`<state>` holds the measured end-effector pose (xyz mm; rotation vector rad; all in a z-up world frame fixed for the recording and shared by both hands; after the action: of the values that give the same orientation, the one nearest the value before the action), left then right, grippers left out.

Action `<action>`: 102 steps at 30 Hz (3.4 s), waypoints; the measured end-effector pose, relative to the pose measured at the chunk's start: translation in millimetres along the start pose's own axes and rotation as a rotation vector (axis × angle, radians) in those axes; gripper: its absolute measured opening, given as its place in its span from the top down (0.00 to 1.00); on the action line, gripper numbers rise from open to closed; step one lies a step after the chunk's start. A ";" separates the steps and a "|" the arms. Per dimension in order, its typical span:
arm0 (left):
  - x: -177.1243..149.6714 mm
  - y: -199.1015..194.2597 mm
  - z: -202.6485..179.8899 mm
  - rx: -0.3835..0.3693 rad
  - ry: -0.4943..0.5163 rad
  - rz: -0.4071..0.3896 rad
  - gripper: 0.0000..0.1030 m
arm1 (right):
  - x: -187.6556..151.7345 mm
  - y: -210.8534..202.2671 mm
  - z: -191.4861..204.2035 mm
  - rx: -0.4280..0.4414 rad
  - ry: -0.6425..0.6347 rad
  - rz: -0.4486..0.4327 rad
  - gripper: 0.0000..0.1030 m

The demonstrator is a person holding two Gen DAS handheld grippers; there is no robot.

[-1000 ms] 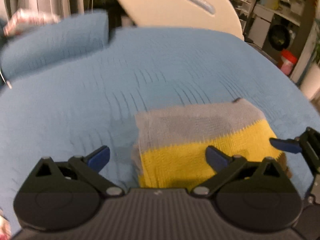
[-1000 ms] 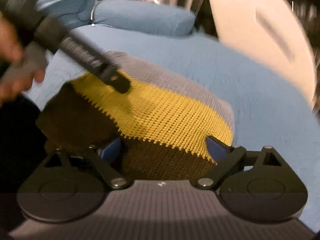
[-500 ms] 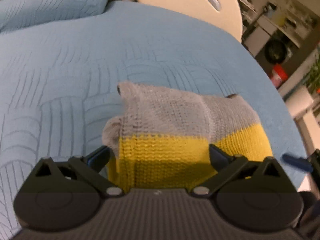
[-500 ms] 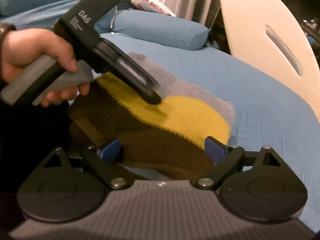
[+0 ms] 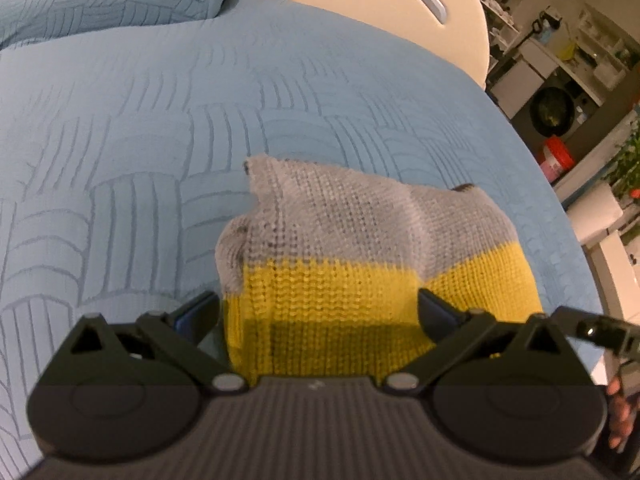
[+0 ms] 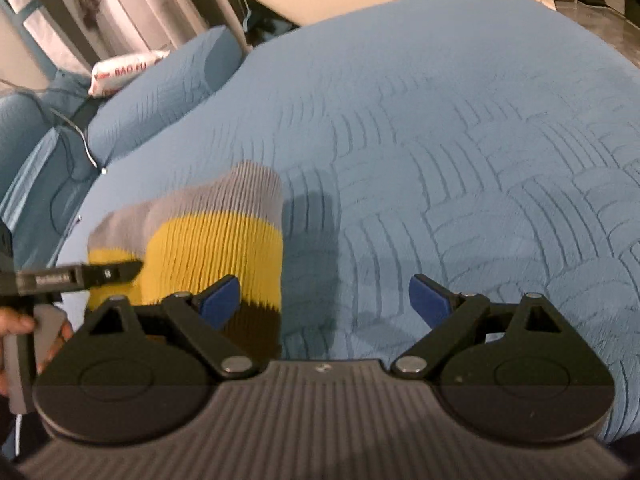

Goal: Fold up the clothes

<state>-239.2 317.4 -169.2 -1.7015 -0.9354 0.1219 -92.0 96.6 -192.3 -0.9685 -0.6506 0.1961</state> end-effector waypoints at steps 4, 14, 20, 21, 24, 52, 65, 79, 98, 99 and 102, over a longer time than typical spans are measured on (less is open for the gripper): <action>0.2 0.4 5.3 -0.001 -0.013 0.003 0.00 | -9.8 3.6 12.5 0.002 -0.018 0.018 0.09; 3.6 2.4 3.6 0.009 -0.023 0.006 0.00 | -14.6 0.1 12.2 0.021 -0.023 0.019 0.09; 9.0 4.4 5.1 -0.004 -0.035 0.020 0.00 | -13.5 -1.1 8.6 0.147 0.015 -0.016 0.09; 9.1 4.7 5.8 -0.007 -0.038 0.024 0.00 | -12.7 1.5 5.9 0.184 0.030 -0.025 0.09; 8.9 5.1 7.7 -0.016 -0.046 0.037 0.00 | -10.3 12.4 -6.5 0.272 0.089 -0.033 0.09; -23.2 -33.0 -71.0 0.188 1.437 -0.275 0.00 | -60.9 -6.2 159.3 0.163 -1.304 -0.214 0.40; -36.8 -10.3 -78.1 0.265 1.619 -0.422 0.00 | -82.6 -13.3 179.5 0.051 -1.621 -0.240 0.40; -100.9 -5.2 -84.9 0.530 1.803 -0.743 0.00 | -109.4 -9.9 201.5 -0.081 -2.057 -0.163 0.37; -28.0 6.7 -135.8 0.221 1.295 -0.178 0.59 | -113.1 -26.5 188.4 -0.093 -1.852 -0.322 0.29; -23.0 3.6 -136.6 0.219 1.246 -0.181 0.60 | -108.6 -30.0 189.1 -0.089 -1.811 -0.321 0.28; -3.2 -21.5 -120.1 0.218 1.029 -0.224 0.62 | -83.2 -54.7 190.9 -0.082 -1.586 -0.374 0.23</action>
<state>-189.7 223.6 -108.7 -1.1874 -0.2986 -0.7154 -278.4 163.5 -107.6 -0.5870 -2.2718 0.6130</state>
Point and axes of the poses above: each gripper's, at about its wrist camera, not at the fingertips, and y roughly the way its jaws point, z to its left, x to its top, the point moved 5 cm from there along y, roughly the way its jaws point, and after that the axes turned 9 degrees about z, right-handed, at the moved point
